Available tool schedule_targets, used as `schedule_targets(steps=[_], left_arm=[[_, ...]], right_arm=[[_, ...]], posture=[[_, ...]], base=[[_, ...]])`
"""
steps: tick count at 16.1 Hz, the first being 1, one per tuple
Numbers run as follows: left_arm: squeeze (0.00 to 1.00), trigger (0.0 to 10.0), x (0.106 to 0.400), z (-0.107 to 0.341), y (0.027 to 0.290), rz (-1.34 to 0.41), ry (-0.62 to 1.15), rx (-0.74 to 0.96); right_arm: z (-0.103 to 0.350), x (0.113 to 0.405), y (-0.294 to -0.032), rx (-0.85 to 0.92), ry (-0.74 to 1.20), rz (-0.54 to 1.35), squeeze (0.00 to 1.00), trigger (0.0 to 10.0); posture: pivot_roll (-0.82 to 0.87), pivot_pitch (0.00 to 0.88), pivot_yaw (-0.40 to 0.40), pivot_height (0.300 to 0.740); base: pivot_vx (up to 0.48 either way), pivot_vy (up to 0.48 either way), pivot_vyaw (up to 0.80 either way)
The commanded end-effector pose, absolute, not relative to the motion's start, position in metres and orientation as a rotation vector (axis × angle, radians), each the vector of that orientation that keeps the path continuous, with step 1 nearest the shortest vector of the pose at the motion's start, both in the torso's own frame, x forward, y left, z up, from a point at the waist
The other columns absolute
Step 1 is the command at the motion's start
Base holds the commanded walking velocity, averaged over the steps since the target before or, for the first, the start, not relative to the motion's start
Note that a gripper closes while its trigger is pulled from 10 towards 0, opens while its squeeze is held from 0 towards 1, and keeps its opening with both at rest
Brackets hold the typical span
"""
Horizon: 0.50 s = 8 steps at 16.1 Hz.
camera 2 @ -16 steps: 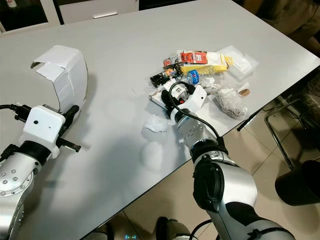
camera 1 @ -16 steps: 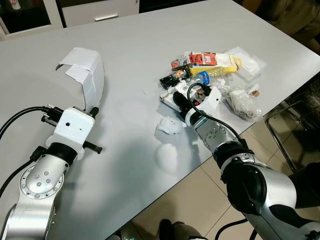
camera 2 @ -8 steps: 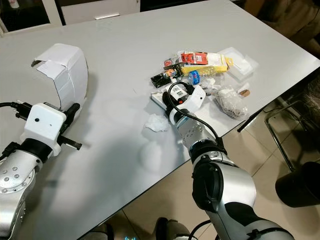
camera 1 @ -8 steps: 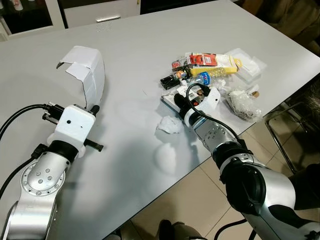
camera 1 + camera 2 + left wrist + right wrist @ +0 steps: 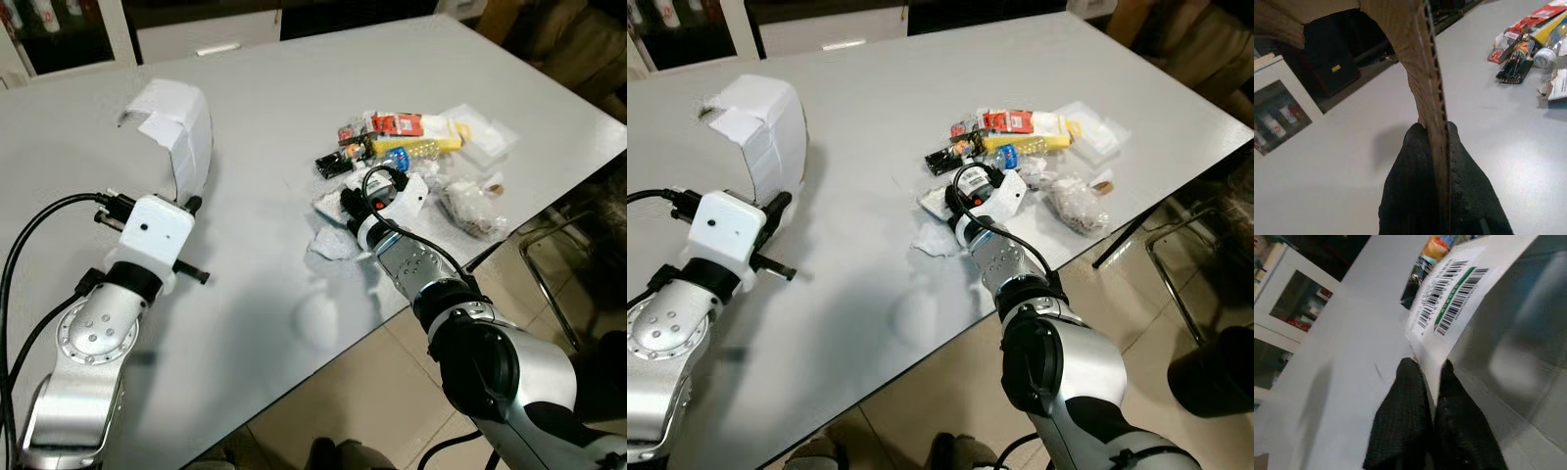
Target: Picking trash to rubbish bin
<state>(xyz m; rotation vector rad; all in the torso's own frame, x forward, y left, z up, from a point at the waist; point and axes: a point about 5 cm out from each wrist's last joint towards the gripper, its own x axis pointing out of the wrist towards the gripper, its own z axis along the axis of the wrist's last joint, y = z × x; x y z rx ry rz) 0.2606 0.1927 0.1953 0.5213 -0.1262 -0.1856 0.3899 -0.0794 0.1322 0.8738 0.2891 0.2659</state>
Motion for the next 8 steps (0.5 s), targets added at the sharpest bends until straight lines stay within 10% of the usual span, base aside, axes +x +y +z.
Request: schedule_targets(steps=[1, 8], left_arm=[[0.0, 10.0, 0.262, 0.196, 0.188, -0.2, -0.138, 0.522], [0.0, 10.0, 0.284, 0.193, 0.196, -0.107, -0.141, 0.421]], right_arm=[[0.138, 0.393, -0.083, 0.876, 0.26, 0.267, 0.0, 0.0], [0.171, 0.4, -0.072, 0.722, 0.112, 0.431, 0.0, 0.0]], posture=[[0.16, 0.038, -0.133, 0.74], [0.06, 0.0, -0.107, 0.74]], base=[[0.0, 0.0, 0.0], [0.0, 0.0, 0.0]])
